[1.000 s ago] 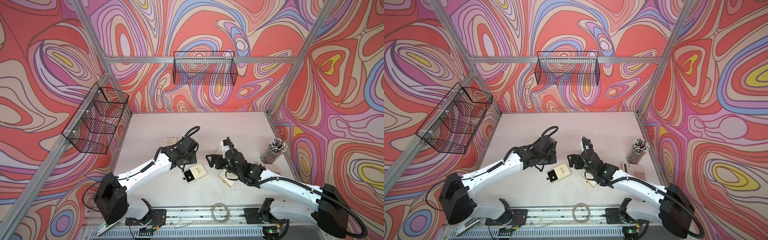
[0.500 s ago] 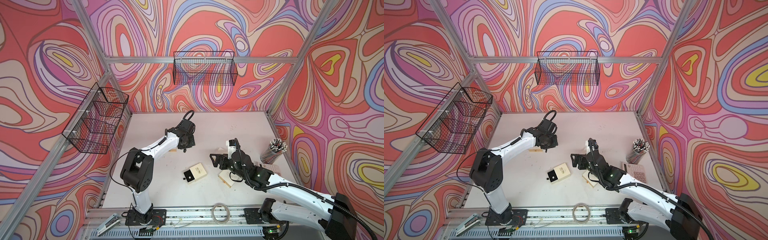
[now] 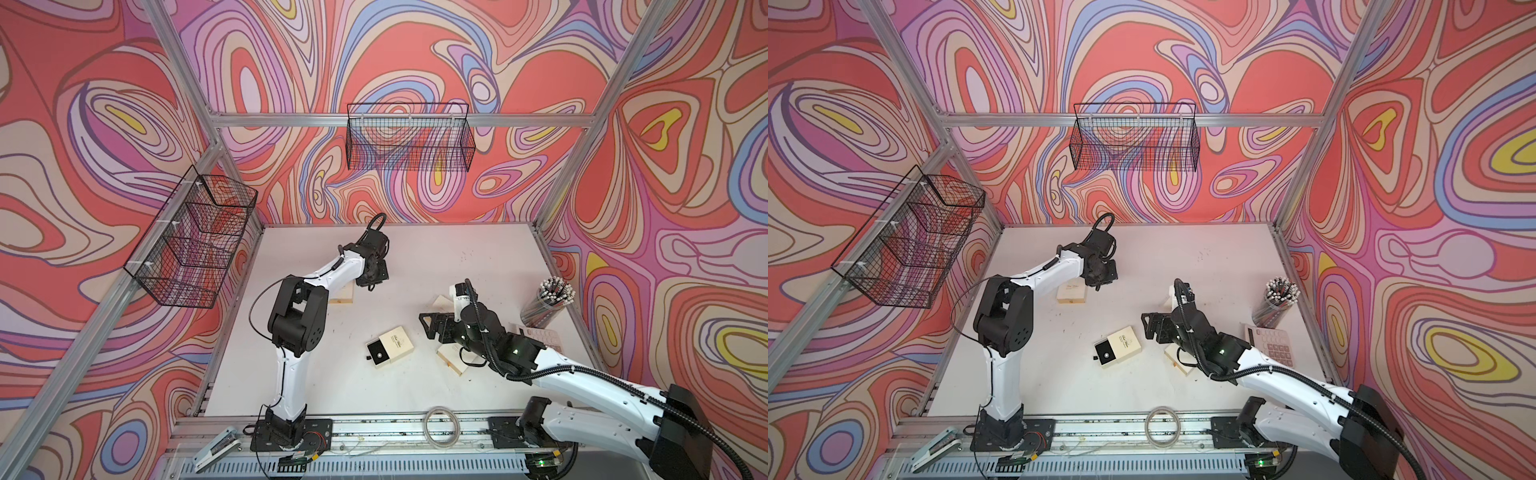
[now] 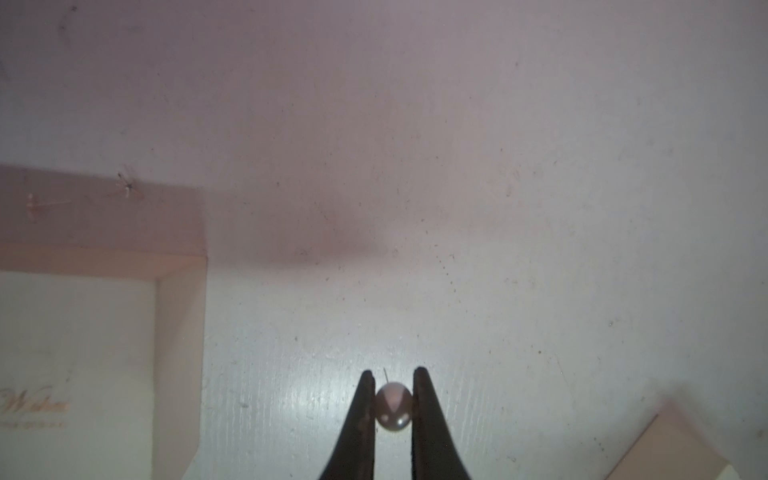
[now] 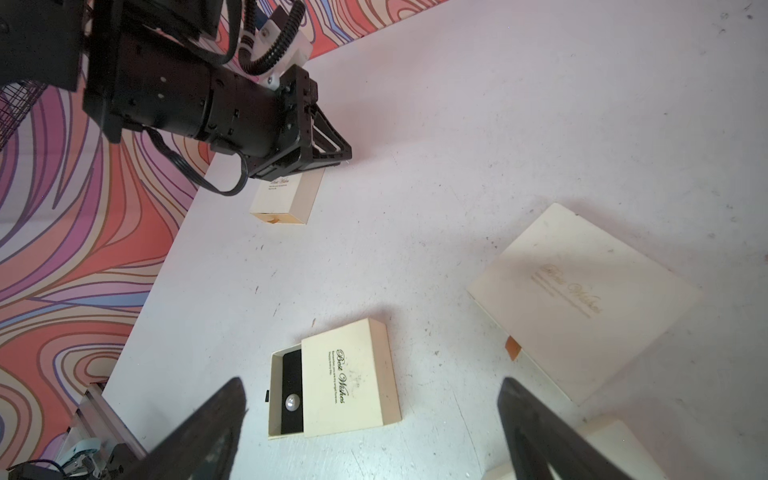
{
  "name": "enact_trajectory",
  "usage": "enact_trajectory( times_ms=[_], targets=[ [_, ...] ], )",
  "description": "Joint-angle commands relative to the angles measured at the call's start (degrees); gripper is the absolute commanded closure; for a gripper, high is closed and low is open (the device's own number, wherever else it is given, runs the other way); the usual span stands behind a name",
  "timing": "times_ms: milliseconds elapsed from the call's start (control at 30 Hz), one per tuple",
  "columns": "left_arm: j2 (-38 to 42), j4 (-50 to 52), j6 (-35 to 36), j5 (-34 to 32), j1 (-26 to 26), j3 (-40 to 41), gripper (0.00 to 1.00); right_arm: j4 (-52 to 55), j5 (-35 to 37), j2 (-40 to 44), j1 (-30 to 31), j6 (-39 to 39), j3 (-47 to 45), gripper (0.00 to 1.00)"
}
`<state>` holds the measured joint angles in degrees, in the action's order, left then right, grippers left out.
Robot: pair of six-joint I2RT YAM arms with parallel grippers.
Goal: Take out the earrings from the drawer-style jewelry box
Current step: Place the earring at the center of the board.
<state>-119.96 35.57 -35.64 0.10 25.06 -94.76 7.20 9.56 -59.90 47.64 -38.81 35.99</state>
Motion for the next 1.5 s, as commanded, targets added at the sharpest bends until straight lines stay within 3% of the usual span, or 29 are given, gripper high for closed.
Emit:
enact_trajectory(
  times_ms=[0,400,1467],
  targets=[
    [-2.3,3.3,1.4,-1.3,-0.9,-2.6,0.88,0.6,-0.1,-0.9,-0.2,0.4,-0.2,0.03],
    [-8.5,4.9,1.8,-1.9,-3.1,-8.1,0.88,1.2,-0.5,-2.2,-0.3,0.7,0.7,0.03],
    [-14.0,5.0,1.6,-0.2,-6.7,-13.3,0.81,1.4,-0.7,-5.4,-0.2,1.4,2.0,0.03]
  ],
)
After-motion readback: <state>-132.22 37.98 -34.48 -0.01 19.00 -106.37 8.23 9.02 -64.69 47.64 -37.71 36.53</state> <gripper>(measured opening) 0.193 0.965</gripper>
